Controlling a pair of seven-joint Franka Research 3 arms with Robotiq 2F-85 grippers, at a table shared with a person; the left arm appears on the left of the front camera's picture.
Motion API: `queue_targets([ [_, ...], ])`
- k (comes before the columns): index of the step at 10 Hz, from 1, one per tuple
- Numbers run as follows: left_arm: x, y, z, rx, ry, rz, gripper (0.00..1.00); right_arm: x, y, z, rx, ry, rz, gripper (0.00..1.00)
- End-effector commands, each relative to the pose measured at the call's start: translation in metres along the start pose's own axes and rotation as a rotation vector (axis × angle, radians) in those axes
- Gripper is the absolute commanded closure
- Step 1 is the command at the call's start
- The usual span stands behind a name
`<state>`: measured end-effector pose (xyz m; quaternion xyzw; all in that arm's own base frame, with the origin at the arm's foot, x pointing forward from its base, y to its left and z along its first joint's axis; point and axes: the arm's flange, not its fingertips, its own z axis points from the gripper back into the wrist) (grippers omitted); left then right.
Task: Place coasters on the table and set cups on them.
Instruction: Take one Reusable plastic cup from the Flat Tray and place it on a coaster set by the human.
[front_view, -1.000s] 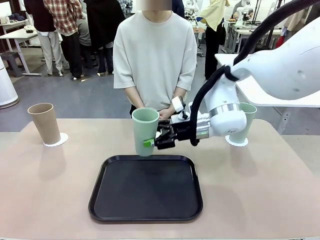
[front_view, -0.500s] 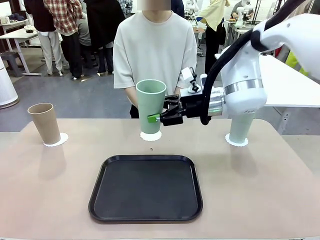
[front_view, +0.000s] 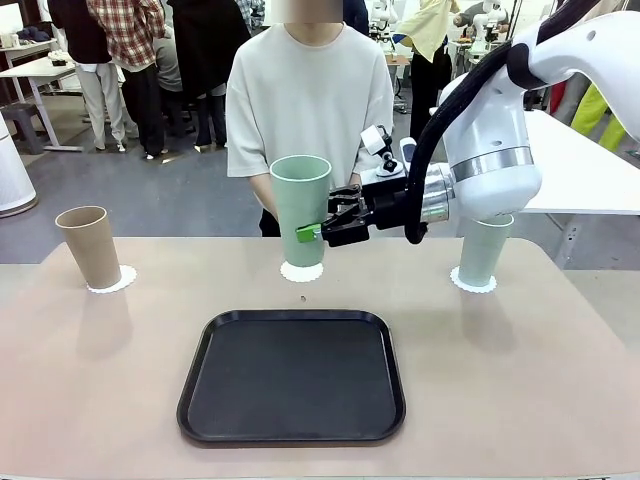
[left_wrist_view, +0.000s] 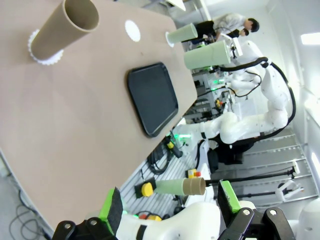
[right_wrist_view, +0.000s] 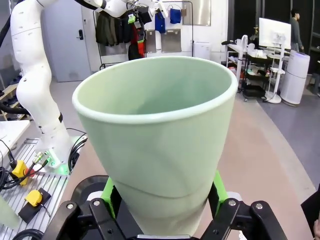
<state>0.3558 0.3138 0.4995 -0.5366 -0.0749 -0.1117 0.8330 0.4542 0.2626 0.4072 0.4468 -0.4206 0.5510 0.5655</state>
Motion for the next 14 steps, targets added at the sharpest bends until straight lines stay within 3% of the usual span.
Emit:
queue_targets([
  [1, -0.002, -0.002, 0.002, -0.005, -0.002, -0.001, 0.0, 0.001, 0.0, 0.0, -0.003, 0.001, -0.007, 0.16],
  [3, -0.002, -0.002, 0.002, -0.005, -0.002, -0.001, 0.0, -0.023, -0.072, -0.002, -0.047, -0.055, -0.05, 0.16],
  [7, -0.002, -0.002, 0.002, -0.005, -0.002, -0.001, 0.0, -0.045, -0.153, -0.007, -0.05, -0.078, -0.07, 0.16],
  [10, -0.002, -0.002, 0.002, -0.005, -0.002, -0.001, 0.0, -0.059, -0.174, -0.015, -0.005, -0.059, -0.093, 0.16],
  [12, -0.002, -0.002, 0.002, -0.005, -0.002, -0.001, 0.0, -0.053, -0.156, -0.021, -0.063, -0.002, -0.116, 0.16],
  [13, -0.002, -0.002, 0.002, -0.005, -0.002, -0.001, 0.0, -0.065, -0.166, -0.016, -0.032, -0.068, -0.076, 0.16],
  [14, -0.002, -0.002, 0.002, -0.005, -0.002, -0.001, 0.0, -0.065, -0.166, -0.016, -0.032, -0.068, -0.076, 0.16],
])
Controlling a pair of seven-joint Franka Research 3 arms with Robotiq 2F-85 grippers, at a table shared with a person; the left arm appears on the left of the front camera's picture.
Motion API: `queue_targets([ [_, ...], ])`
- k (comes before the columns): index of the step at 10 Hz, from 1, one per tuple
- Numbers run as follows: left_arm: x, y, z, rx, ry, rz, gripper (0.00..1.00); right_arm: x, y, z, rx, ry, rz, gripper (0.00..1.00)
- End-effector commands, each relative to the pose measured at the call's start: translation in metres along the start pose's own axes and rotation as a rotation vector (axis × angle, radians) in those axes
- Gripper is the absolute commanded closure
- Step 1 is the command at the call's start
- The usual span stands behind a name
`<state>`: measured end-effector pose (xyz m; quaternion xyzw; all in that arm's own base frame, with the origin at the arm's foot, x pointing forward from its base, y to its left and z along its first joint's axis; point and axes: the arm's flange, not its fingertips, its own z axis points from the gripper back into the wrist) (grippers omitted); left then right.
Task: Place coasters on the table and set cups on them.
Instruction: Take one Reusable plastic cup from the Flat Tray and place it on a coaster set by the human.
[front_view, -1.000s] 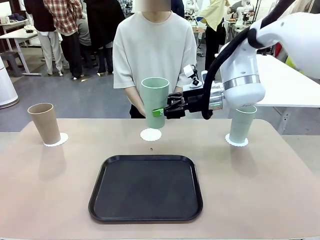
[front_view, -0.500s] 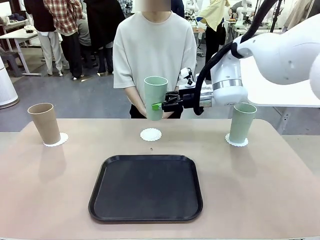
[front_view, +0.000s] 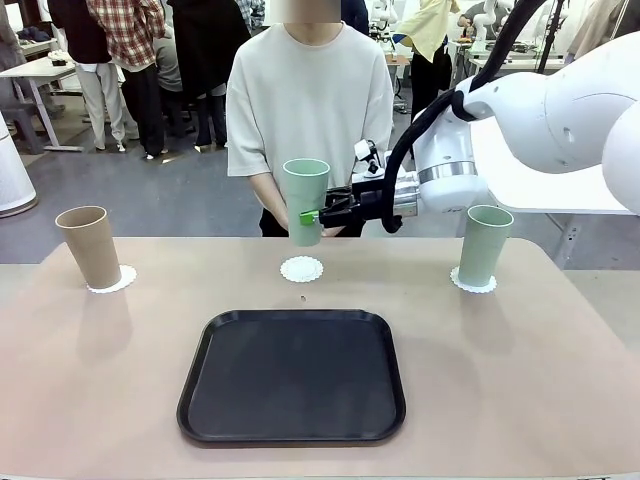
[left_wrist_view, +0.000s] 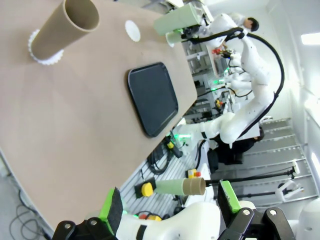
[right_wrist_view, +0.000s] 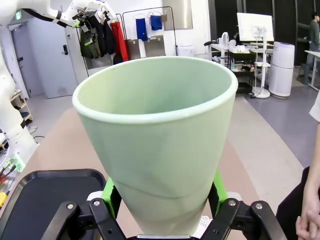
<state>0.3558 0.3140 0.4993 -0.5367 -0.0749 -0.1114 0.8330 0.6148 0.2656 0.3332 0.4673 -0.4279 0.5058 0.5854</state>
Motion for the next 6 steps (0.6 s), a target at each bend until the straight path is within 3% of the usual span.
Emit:
queue_targets([
  [1, -0.002, -0.002, 0.001, -0.005, -0.002, -0.001, 0.0, 0.001, 0.001, -0.001, 0.001, 0.001, 0.0, 0.16],
  [3, -0.002, -0.002, 0.001, -0.005, -0.002, -0.001, 0.0, -0.007, -0.009, -0.014, 0.08, 0.009, 0.022, 0.16],
  [6, -0.002, -0.002, 0.001, -0.005, -0.002, -0.001, 0.0, -0.014, -0.021, -0.028, 0.086, 0.001, 0.041, 0.16],
])
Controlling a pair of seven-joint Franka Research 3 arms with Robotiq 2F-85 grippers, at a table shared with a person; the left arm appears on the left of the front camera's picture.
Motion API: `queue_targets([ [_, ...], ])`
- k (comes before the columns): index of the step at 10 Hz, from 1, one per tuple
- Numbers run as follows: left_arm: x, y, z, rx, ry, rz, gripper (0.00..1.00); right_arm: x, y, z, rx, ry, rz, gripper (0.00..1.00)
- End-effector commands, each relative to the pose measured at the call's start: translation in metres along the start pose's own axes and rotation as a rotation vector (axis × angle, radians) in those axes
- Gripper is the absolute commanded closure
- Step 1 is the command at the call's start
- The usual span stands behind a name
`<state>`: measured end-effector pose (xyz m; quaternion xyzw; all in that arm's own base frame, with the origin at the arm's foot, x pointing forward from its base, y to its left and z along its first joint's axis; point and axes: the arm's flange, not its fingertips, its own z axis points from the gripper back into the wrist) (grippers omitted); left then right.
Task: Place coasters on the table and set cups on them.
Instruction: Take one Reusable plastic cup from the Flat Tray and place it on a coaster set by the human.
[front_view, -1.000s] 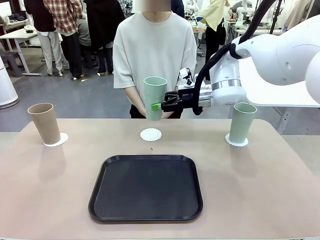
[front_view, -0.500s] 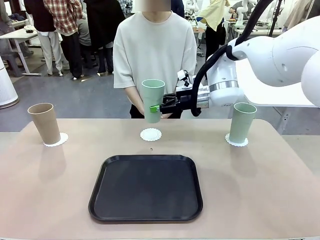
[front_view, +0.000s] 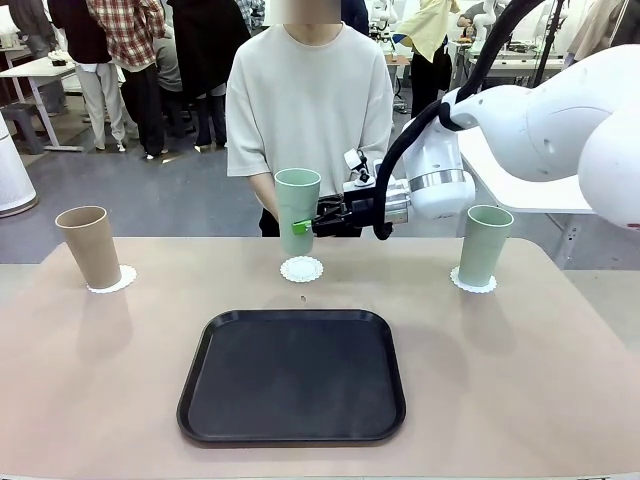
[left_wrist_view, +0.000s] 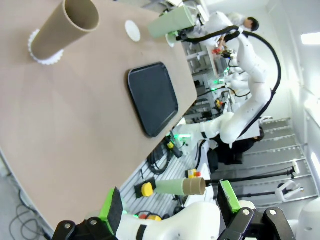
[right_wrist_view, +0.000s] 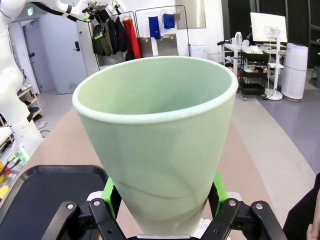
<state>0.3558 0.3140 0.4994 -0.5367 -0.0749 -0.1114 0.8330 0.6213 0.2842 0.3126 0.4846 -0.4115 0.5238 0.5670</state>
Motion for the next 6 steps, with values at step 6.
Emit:
queue_targets([
  [6, -0.002, -0.002, 0.001, -0.005, -0.002, -0.001, 0.0, -0.019, -0.036, -0.009, 0.03, 0.008, 0.016, 0.16],
])
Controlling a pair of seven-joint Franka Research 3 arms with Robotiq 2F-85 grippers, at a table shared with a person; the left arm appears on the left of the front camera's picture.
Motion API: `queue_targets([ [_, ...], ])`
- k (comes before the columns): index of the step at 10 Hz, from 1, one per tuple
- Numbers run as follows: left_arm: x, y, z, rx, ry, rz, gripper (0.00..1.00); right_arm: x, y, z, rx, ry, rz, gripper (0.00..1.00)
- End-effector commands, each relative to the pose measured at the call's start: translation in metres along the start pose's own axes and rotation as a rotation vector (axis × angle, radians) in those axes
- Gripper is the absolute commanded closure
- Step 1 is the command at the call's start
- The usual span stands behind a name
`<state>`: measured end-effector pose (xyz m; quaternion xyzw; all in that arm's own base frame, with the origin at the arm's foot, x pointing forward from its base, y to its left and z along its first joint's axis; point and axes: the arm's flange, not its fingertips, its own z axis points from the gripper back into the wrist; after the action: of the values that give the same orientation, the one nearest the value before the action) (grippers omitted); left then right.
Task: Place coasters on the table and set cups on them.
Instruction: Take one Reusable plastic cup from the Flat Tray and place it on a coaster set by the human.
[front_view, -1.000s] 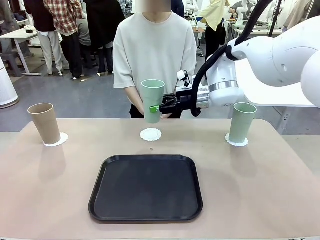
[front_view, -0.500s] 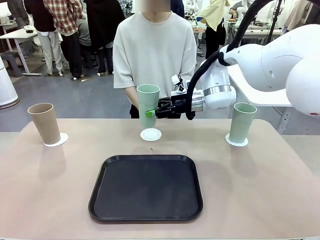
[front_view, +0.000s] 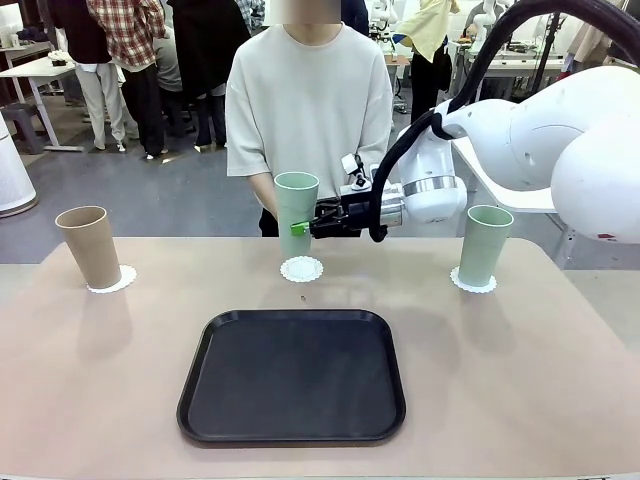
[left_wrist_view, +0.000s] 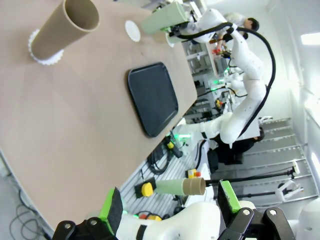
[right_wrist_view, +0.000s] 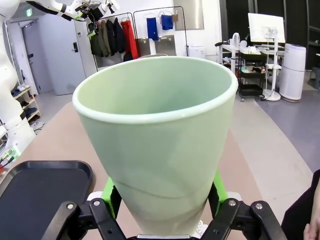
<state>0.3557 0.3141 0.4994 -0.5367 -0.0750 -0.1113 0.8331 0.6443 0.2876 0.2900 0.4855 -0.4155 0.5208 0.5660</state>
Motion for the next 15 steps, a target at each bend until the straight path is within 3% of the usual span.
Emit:
queue_targets([
  [1, -0.002, -0.002, 0.001, -0.005, -0.002, -0.001, 0.0, -0.005, -0.011, -0.004, 0.047, 0.022, 0.01, 0.16],
  [15, -0.002, -0.002, 0.001, -0.005, -0.002, -0.001, 0.0, -0.028, -0.025, -0.004, 0.111, 0.064, -0.007, 0.16],
])
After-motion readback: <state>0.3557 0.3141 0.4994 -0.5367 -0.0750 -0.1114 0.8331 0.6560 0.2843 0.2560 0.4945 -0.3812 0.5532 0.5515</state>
